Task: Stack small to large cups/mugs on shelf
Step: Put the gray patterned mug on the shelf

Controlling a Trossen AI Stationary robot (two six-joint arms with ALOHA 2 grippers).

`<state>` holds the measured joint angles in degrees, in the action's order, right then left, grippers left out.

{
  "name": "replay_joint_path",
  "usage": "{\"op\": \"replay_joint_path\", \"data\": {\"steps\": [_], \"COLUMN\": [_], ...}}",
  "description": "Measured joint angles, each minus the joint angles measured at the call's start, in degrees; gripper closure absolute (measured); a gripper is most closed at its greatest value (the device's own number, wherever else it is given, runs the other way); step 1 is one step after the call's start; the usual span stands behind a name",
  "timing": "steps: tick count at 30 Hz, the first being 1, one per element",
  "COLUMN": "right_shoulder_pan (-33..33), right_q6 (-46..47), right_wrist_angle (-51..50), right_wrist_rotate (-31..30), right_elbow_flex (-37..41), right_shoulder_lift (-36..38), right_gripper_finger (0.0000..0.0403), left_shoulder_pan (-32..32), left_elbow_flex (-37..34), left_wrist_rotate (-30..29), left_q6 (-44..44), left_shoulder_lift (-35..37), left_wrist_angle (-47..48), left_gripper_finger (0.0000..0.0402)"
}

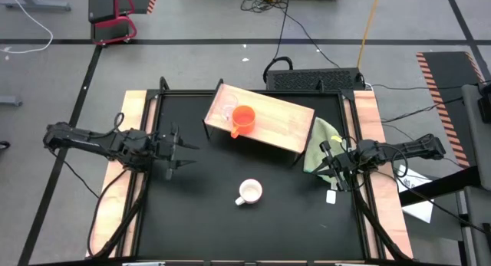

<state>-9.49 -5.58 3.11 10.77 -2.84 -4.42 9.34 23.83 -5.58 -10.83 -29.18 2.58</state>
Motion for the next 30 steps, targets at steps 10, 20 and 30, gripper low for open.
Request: {"op": "replay_joint_path", "data": {"steps": [10, 20, 30], "right_shoulder_pan": [0.0, 0.0, 0.0], "right_q6": [0.0, -1.1, -2.6], "right_wrist_angle": [-0.1, -0.1, -0.1], "right_wrist_rotate": [0.0, 0.0, 0.0], "right_elbow_flex": [0.0, 0.0, 0.0], "right_shoulder_lift": [0.0, 0.0, 0.0], "right_gripper_finger": [0.0403, 0.0403, 0.0403], "left_shoulder_pan": [0.0, 0.0, 0.0], "left_elbow_flex": [-12.5, -17.9, -23.3], "left_wrist_rotate": [2.1, 0.0, 0.0], "left_q6": [2.0, 2.5, 2.3], "left_shoulder_lift": [1.6, 1.6, 1.9], "left_wrist_angle": [-11.8, -14.5, -19.6], "left_gripper_finger": [0.0199, 0.0199, 0.0199]}}
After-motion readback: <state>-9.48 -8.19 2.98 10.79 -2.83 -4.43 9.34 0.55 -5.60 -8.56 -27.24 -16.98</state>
